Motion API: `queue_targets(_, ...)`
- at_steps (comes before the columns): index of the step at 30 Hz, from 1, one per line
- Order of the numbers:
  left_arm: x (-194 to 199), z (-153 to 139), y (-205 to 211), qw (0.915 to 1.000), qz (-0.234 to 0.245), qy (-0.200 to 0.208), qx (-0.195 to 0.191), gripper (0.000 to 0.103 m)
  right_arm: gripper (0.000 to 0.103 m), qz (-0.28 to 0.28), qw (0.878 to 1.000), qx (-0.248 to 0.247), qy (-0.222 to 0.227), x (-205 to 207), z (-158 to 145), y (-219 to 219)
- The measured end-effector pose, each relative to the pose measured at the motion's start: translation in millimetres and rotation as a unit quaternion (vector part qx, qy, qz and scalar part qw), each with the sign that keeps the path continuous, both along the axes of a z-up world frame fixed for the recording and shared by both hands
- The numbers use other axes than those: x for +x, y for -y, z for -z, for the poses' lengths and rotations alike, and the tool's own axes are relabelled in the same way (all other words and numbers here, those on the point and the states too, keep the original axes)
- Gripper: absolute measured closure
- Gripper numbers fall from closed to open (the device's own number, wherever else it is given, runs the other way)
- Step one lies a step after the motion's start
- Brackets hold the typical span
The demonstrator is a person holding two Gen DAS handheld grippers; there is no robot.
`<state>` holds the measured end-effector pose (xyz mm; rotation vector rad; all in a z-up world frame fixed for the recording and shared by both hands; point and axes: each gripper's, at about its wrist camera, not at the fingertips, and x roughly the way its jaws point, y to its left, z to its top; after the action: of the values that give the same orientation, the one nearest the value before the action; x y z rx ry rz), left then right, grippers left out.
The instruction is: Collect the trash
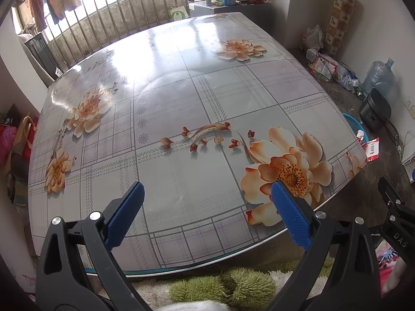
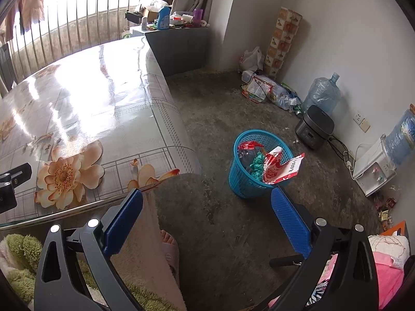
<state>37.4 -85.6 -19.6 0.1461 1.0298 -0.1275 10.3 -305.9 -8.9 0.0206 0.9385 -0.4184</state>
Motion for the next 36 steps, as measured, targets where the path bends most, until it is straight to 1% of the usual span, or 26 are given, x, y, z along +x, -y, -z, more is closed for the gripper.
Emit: queue_targets(36,3.9,-1.7,-2.0,1.0,0.001,0.0,0.0,0.009,0.007,-0.004,1.0,-0.008,0.003,0.7,-7.2,-3.5)
